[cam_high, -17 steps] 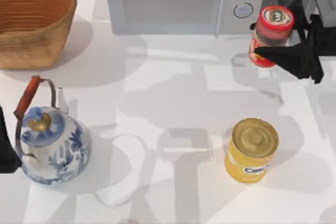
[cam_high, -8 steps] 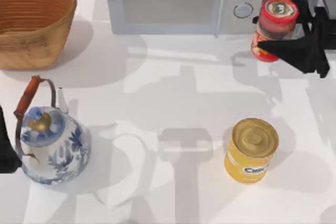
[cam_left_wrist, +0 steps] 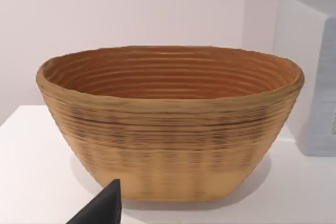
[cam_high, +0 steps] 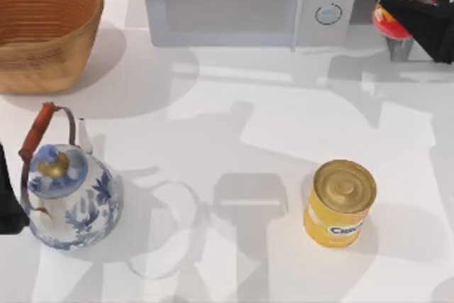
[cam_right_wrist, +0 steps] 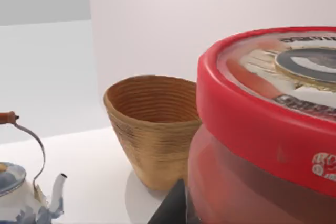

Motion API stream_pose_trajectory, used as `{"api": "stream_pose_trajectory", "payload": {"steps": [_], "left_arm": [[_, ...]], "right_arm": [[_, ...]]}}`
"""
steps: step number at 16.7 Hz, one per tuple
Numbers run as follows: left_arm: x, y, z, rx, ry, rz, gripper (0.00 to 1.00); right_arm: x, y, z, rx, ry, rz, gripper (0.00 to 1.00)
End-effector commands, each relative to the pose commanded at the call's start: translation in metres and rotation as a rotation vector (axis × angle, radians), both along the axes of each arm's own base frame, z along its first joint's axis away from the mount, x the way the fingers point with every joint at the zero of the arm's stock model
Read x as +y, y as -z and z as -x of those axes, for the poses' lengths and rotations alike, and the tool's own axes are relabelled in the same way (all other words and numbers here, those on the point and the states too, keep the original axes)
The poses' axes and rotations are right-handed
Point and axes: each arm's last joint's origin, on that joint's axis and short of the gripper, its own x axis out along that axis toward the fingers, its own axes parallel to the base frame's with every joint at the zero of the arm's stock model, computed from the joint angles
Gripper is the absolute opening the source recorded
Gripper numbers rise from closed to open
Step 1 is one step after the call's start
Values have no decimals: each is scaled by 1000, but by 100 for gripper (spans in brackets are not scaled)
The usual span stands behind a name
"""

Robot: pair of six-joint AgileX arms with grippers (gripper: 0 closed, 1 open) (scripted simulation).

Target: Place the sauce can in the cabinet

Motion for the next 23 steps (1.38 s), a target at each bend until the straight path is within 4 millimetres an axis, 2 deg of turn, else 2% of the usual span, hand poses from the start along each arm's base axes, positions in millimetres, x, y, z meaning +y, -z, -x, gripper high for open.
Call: {"api": "stream_pose_trajectory", "payload": {"steps": [4,6,11,14,16,18,20,23], "left_arm": [[0,0,0,0,0,0,100],[0,0,0,0,0,0,100],[0,0,0,0,0,0,100],[0,0,0,0,0,0,100],[0,0,0,0,0,0,100],[0,0,0,0,0,0,100],[0,0,0,0,0,0,100],[0,0,0,0,0,0,100]], "right_arm": [[-2,-57,60,-101,215,-25,0],[-3,-74,90,-149,313,-33,0],[-2,-71,145,-133,493,-33,0],[-3,-70,188,-160,622,-55,0],[-6,-62,220,-183,737,-79,0],[-10,-41,243,-158,869,-85,0],[-14,-9,255,-95,1002,-56,0],[-19,38,259,8,1145,25,0]]}}
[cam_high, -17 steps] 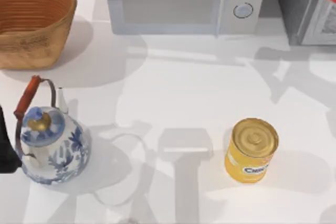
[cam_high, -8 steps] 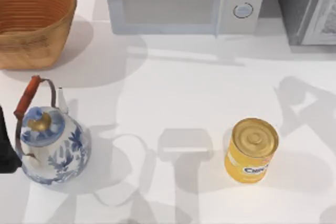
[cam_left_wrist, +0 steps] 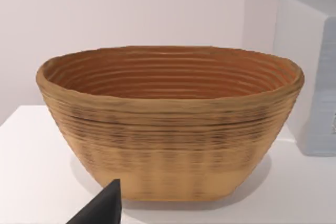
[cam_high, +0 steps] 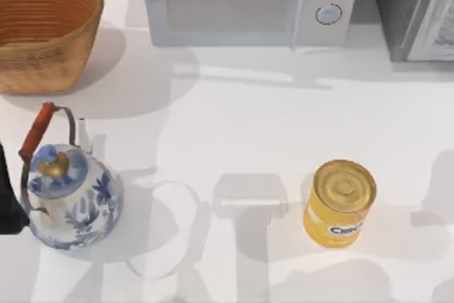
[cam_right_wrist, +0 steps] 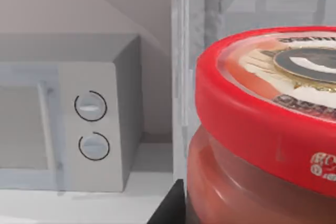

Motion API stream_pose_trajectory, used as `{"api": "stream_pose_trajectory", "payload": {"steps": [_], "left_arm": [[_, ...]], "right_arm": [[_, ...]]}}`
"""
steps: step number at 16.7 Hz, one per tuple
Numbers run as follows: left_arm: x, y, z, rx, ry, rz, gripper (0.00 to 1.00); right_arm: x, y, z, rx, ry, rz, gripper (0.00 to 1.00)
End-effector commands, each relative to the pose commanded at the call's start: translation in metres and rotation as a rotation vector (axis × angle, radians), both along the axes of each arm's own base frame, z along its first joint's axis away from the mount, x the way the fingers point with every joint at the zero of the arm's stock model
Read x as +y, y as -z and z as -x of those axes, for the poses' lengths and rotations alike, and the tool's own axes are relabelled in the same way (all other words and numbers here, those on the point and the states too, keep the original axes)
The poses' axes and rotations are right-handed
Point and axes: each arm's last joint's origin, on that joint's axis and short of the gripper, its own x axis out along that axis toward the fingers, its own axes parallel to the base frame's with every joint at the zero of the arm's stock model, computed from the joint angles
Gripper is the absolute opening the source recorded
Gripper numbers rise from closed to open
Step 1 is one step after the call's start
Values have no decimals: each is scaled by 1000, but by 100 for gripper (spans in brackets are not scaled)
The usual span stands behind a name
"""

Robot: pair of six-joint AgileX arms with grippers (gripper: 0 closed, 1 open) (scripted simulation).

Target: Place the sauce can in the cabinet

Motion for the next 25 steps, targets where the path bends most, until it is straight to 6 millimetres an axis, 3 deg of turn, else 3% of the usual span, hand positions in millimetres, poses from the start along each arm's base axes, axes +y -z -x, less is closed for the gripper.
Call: {"api": "stream_pose_trajectory", "payload": {"steps": [3,11,14,25], "left_arm": [[0,0,0,0,0,0,100],[0,0,0,0,0,0,100],[0,0,0,0,0,0,100],[0,0,0,0,0,0,100]], "right_arm": [[-3,23,0,63,66,14,0],[-2,18,0,76,54,12,0],[0,-8,0,91,45,12,0],[6,-149,-17,70,59,14,0]]}}
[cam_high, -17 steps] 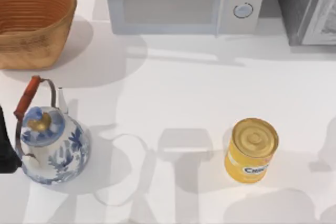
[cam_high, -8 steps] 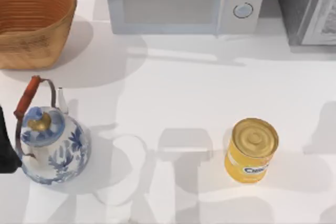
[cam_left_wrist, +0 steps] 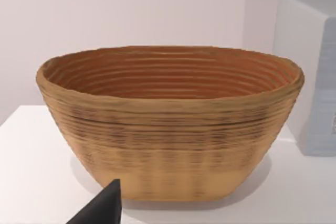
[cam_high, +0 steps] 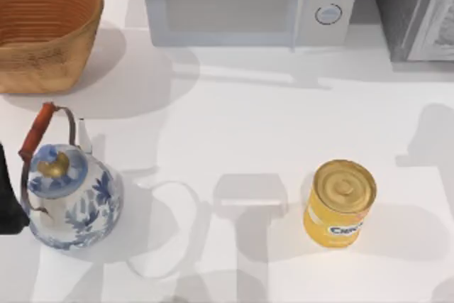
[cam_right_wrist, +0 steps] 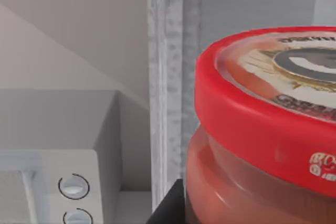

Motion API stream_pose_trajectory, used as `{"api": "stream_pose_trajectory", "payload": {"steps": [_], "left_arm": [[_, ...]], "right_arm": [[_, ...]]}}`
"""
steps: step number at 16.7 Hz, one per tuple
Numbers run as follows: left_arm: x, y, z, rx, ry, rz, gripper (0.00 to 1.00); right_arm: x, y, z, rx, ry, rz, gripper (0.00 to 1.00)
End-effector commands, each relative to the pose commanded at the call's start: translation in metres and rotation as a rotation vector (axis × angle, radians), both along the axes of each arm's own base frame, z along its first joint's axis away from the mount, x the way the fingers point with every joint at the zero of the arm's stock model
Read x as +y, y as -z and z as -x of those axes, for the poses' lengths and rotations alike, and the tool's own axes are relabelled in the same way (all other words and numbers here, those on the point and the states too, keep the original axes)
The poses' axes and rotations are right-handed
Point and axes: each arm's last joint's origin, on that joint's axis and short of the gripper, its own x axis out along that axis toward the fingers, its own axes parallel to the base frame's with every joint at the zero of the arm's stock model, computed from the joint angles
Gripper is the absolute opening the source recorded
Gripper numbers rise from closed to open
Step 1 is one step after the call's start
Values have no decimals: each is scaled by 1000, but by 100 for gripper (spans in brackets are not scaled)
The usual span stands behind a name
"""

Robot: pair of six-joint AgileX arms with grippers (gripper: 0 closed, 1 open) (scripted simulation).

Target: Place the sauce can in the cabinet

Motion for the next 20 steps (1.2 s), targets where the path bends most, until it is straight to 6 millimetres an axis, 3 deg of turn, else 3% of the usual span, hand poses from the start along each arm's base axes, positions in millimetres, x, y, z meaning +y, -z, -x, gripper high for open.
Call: {"api": "stream_pose_trajectory", "payload": {"steps": [8,20], "left_arm": [[0,0,0,0,0,0,100],[0,0,0,0,0,0,100]], "right_arm": [[8,-87,-30,-14,14,5,0],[31,-183,-100,-13,3,-2,0]]}}
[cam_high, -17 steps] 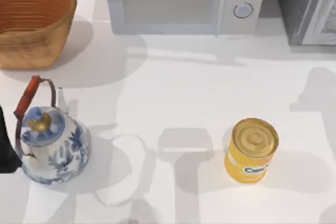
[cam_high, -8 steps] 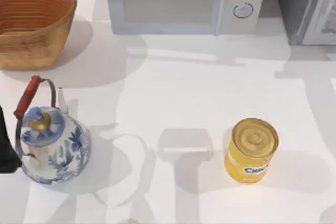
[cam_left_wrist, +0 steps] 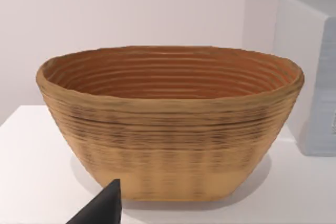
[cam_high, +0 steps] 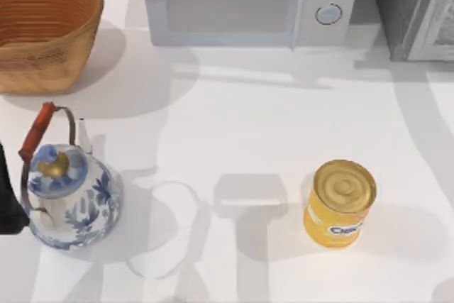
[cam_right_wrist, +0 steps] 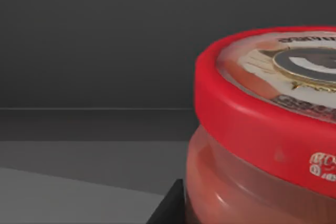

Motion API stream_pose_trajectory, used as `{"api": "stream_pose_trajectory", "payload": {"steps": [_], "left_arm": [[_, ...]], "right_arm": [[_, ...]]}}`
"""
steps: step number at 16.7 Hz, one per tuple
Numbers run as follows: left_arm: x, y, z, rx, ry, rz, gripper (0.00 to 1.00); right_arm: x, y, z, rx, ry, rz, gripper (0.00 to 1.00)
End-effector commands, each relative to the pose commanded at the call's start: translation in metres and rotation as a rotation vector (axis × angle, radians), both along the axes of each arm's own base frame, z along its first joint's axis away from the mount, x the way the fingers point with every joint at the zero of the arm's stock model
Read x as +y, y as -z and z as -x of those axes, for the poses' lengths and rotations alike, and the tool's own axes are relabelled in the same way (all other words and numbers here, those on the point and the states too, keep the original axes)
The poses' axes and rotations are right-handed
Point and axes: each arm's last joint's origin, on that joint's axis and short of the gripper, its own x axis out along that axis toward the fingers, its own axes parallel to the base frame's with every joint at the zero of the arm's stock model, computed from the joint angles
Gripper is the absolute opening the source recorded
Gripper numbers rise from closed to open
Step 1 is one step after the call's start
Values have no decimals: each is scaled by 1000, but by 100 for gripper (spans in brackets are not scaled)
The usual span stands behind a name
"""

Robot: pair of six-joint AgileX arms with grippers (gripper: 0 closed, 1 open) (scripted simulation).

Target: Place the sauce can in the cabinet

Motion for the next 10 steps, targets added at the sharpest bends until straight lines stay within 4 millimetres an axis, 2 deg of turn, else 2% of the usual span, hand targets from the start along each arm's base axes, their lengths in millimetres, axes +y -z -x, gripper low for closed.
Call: {"api": "stream_pose_trajectory", "payload": {"steps": [5,10], "left_arm": [[0,0,0,0,0,0,100],[0,0,0,0,0,0,100]], "right_arm": [[8,-15,-22,9,0,0,0],[9,-15,-23,10,0,0,0]]}}
